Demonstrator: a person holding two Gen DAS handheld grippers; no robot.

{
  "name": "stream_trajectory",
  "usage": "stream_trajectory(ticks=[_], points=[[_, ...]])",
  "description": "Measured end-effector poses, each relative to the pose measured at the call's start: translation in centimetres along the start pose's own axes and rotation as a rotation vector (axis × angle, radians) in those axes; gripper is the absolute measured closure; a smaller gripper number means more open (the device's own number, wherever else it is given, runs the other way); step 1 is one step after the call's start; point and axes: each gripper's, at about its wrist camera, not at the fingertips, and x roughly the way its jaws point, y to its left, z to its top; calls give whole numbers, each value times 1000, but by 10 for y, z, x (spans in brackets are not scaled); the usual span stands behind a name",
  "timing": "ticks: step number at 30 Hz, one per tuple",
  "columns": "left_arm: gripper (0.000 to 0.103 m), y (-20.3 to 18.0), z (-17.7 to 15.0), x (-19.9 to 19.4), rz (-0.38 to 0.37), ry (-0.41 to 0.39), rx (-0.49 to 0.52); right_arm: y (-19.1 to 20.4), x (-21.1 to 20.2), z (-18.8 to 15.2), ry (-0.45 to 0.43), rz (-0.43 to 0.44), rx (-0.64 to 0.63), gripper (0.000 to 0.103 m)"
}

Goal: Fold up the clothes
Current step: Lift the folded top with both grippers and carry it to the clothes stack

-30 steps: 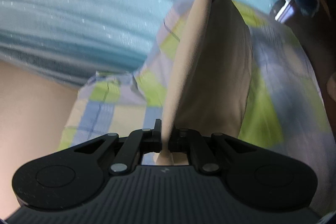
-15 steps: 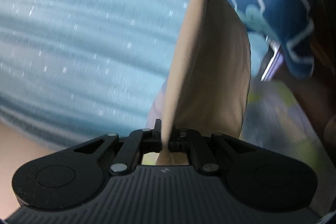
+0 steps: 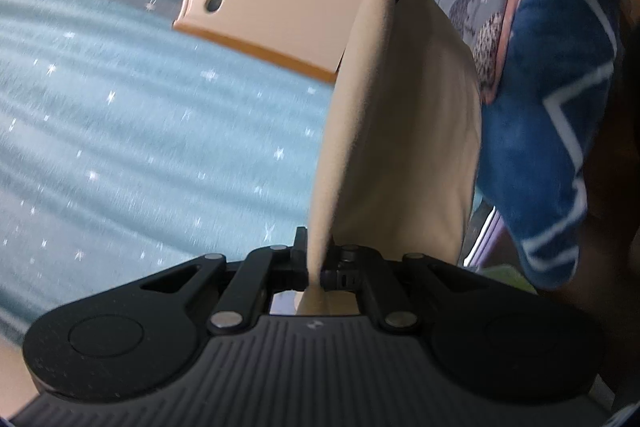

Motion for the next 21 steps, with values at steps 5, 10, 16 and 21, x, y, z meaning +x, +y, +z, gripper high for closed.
stream_trajectory(ticks=[5,10,16,21], points=[[100,1,16,14,-13,-39,16,-12,3,-22,43,-19,24,97],[100,-3,30,27,-33,-67,36,-18,4,-41,81,-31,51,97],[100,-11,40,37,-57,-88,39,-18,7,-56,113,-29,77,97],[99,-14,49,28,-100,-128,11,-15,0,-67,138,-26,98,97]])
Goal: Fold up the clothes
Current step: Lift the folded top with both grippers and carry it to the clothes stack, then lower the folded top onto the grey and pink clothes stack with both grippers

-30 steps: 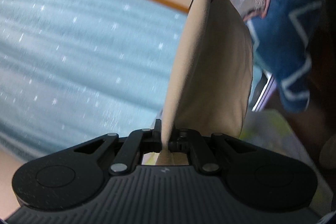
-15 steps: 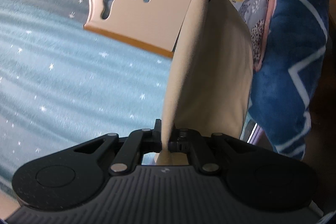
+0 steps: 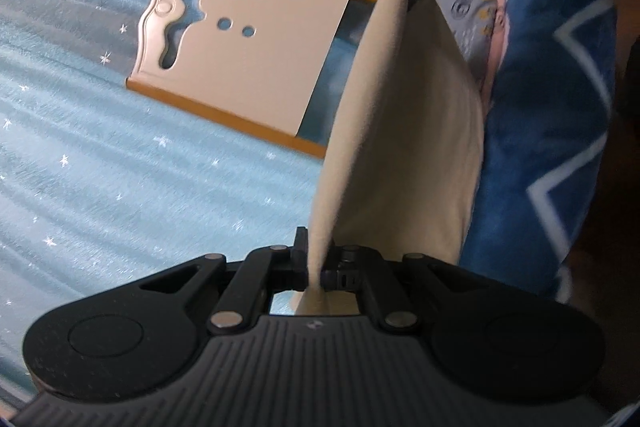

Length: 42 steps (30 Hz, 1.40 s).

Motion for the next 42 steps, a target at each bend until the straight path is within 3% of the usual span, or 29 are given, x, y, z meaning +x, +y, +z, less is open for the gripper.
stream_trajectory(ticks=[5,9,13,17,20,23,26,29,31,34,42], points=[[99,-2,24,-2,-34,-73,1,-9,-18,-18,19,-12,32,97],[99,12,50,21,-41,-114,-2,-31,-17,-34,51,-44,57,97],[99,45,81,61,27,-162,0,-68,4,-45,74,-101,59,97],[100,71,104,98,97,-190,-73,-118,38,-55,51,-217,40,97],[100,40,99,120,-3,-164,-91,-131,55,-63,36,-258,66,97],[100,-25,83,138,-128,-116,-51,-107,72,-89,70,-181,101,96],[99,-80,69,148,-219,-81,-17,-56,96,-124,148,-46,52,97],[99,-92,66,144,-179,-82,-56,-23,102,-148,184,17,39,98],[96,-90,64,140,-163,-85,-91,-15,99,-157,183,12,33,88],[94,-89,61,134,-138,-93,-79,-13,92,-168,190,-11,40,82],[92,-95,53,122,-101,-107,-65,-6,79,-176,211,-42,20,80]])
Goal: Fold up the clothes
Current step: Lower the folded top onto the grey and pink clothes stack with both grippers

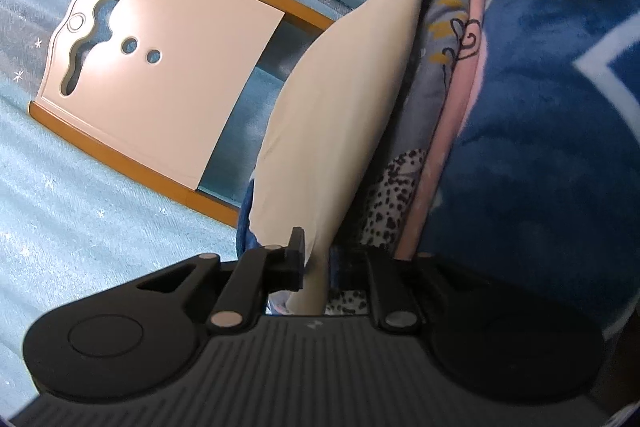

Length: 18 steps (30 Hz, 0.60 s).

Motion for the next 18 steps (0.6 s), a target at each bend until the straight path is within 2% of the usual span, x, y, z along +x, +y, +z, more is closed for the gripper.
stream_trajectory(ticks=[1,2,4,6,9,12,18], points=[[97,1,-1,1,-2,0,-5,0,2,1,2,3,1,81],[98,2,-2,2,-7,0,-11,2,1,1,4,5,2,83],[99,4,-4,1,2,-4,-9,6,-3,2,4,6,3,92],[99,6,-6,-3,25,-12,-7,5,-4,5,1,4,7,95],[100,8,-7,-5,26,-6,-12,4,-13,9,-17,-7,30,95],[100,-5,-12,-3,-1,1,41,10,-11,10,-8,17,18,95],[100,-9,-12,-4,2,4,23,16,-12,2,-2,21,34,95]])
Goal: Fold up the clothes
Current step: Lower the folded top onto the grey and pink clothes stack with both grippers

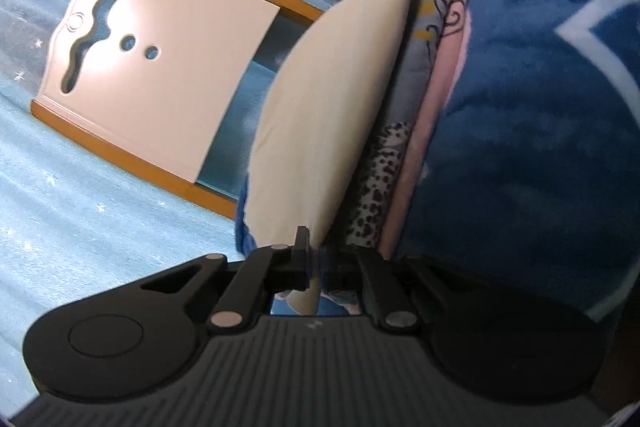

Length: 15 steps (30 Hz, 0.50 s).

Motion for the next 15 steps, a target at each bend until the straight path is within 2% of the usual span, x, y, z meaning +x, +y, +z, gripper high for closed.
stream_trajectory(ticks=[3,8,15], points=[[100,-1,0,-1,-2,9,-4,1,3,-2,10,9,-3,95],[96,1,-2,-8,14,16,-12,0,0,-7,32,0,8,88],[97,-1,-6,-9,19,21,-7,1,-12,-13,28,-10,20,89]])
